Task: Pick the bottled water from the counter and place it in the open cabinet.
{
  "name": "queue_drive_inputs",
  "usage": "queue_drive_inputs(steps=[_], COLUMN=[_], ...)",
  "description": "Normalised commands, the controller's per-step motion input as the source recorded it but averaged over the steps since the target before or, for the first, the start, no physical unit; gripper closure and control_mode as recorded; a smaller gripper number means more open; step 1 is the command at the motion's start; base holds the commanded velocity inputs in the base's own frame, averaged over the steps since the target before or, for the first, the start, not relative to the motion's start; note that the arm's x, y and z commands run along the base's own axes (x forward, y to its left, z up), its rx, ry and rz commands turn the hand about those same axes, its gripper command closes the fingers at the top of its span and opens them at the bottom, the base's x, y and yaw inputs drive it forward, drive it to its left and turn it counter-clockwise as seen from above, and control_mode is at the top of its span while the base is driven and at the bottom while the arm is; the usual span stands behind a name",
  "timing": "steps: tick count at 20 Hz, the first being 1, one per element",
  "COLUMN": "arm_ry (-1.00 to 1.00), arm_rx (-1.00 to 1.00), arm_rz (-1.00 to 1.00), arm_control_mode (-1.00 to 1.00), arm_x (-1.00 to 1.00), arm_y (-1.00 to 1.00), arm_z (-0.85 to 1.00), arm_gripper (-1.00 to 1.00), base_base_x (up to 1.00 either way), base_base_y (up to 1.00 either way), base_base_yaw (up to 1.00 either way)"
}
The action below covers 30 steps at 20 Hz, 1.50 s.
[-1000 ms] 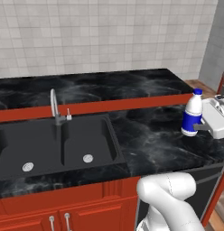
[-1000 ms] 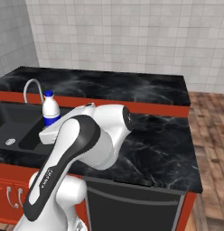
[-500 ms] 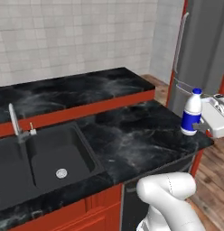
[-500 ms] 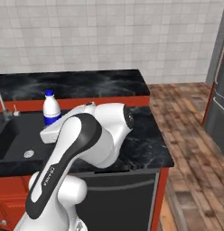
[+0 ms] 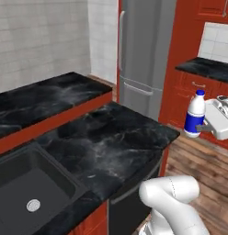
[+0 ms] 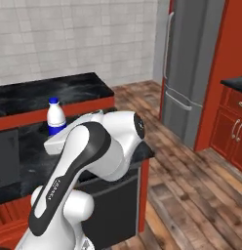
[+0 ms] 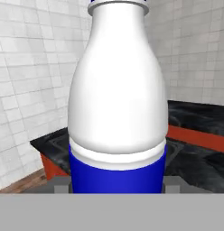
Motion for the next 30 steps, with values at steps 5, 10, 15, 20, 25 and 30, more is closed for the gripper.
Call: queue_drive_inputs(steps=[5,10,15,20,25,30], arm_ry=[0.00,0.00,0.00,0.00,0.00,0.00], arm_rx=[0.00,0.00,0.00,0.00,0.00,0.00], arm_rz=[0.00,0.00,0.00,0.00,0.00,0.00], arm_control_mode=[1.00,1.00,1.00,1.00,1.00,1.00], arm_x=[0.00,0.00,0.00,0.00,0.00,0.00], arm_y=[0.00,0.00,0.00,0.00,0.00,0.00], arm_z=[0.00,0.00,0.00,0.00,0.00,0.00], arm_gripper=[1.00,1.00,1.00,1.00,1.00,1.00], base_base_x=[0.06,0.07,0.14,0.21,0.31,0.32], base_base_y=[0.49,0.50,0.52,0.47,0.55,0.24], base_base_yaw=[-0.59,-0.59,-0.62,-0.63,-0.58,-0.63])
